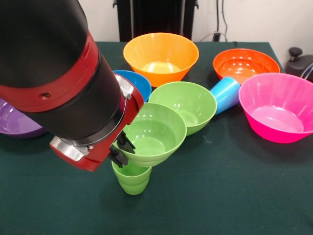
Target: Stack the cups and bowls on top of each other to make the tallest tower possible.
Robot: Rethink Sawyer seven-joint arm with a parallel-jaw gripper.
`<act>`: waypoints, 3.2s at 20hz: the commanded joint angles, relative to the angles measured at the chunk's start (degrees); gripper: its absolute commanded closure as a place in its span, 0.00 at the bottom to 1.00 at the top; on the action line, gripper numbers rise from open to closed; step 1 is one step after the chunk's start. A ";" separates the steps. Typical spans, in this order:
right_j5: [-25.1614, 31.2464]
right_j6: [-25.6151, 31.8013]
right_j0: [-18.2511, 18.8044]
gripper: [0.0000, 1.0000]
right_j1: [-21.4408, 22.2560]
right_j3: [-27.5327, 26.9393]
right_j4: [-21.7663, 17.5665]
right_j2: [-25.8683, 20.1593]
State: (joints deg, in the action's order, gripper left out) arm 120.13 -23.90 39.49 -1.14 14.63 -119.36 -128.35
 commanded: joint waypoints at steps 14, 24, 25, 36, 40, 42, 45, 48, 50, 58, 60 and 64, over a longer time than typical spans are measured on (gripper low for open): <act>-5.65 12.19 0.40 1.00 -1.26 -4.92 -2.77 6.52; -5.86 13.95 0.34 1.00 -0.71 -5.60 -5.40 5.49; -6.15 14.04 0.36 1.00 -0.67 -5.47 -5.34 5.73; -7.98 15.53 0.84 1.00 -0.34 -5.50 -6.62 5.68; -8.30 15.53 1.00 1.00 -0.43 -5.44 -6.45 5.77; -8.40 15.34 1.02 1.00 -0.48 -5.32 -6.19 5.96; -7.99 14.79 1.10 1.00 -0.47 -5.02 -5.66 6.50; -7.05 13.91 1.09 1.00 -0.30 -4.61 -5.25 7.28; -6.79 13.40 1.15 1.00 -0.27 -4.32 -4.73 7.76; -5.40 12.84 1.32 1.00 0.06 -3.98 -4.68 8.55; -4.93 12.52 1.45 1.00 0.24 -3.61 -4.33 9.20; -4.48 11.72 1.53 1.00 0.40 -3.13 -3.55 10.05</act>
State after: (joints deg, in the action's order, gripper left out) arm 114.34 -23.65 40.63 -2.27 14.73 -120.32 -127.55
